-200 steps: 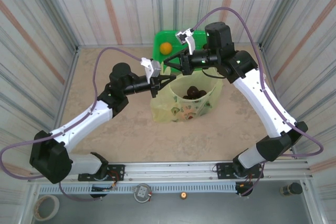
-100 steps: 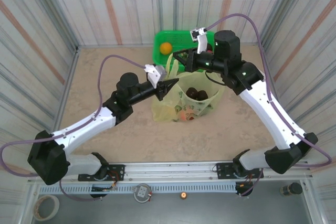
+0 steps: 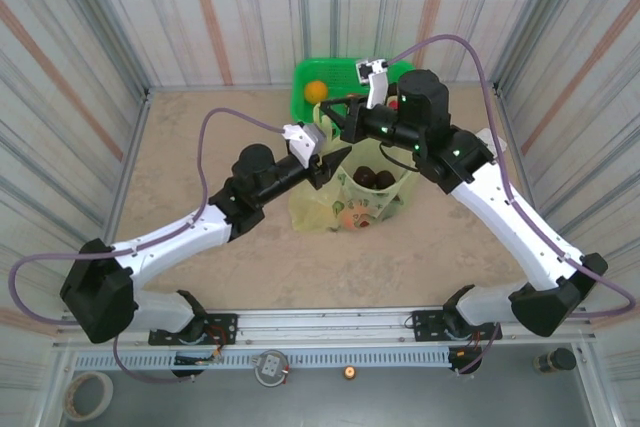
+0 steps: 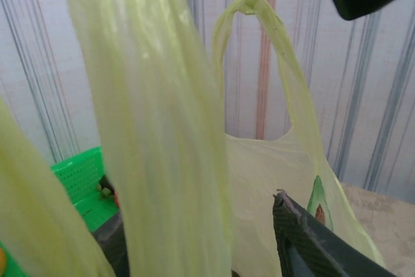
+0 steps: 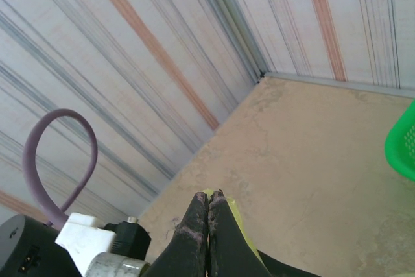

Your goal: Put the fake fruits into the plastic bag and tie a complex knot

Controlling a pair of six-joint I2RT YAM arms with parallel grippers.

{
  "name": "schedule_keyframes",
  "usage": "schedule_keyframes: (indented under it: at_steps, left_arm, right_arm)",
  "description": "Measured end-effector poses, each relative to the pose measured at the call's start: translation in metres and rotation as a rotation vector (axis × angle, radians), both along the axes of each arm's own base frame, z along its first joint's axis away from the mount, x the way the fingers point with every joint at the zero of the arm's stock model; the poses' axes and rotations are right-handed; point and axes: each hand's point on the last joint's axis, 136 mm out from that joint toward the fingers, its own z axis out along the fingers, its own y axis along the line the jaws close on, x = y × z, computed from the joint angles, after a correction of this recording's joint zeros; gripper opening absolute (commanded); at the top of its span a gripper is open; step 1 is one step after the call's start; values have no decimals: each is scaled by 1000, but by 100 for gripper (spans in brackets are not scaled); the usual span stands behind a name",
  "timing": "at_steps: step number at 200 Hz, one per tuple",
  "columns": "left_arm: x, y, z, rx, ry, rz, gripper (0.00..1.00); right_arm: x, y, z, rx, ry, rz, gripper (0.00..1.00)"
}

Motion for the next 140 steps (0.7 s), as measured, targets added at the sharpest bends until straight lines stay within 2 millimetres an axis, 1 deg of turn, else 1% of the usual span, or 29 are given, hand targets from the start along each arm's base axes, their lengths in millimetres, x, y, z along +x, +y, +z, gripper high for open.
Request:
schedule_keyframes:
  at_steps: [9,21,33,55,80,120,133,140]
  left_arm:
    - [0,0,1,-1,-21,13,36]
    - [-3,-1,-1,-2,-48,19,29]
    - [-6,-1,-7,4,-66,17,26]
    - [-8,1,-18,16,-72,17,25]
    - [-10,2,-18,3,-87,13,22]
    - [-11,4,-17,-18,-98,2,8]
    - [-11,5,-16,-22,-98,2,0]
    - [-10,5,-16,-26,-93,2,0]
  right_arm:
    - [0,0,-1,4,0,-10,0]
    - [1,-2,-3,5,0,-28,0]
    - [1,-6,-4,7,2,-48,0]
    - [2,-10,-5,13,11,-70,0]
    - [2,-11,-4,17,11,-77,0]
    - [0,-12,-3,22,10,-77,0]
    - [0,-12,-3,21,11,-77,0]
    - [0,-12,-3,22,11,-78,0]
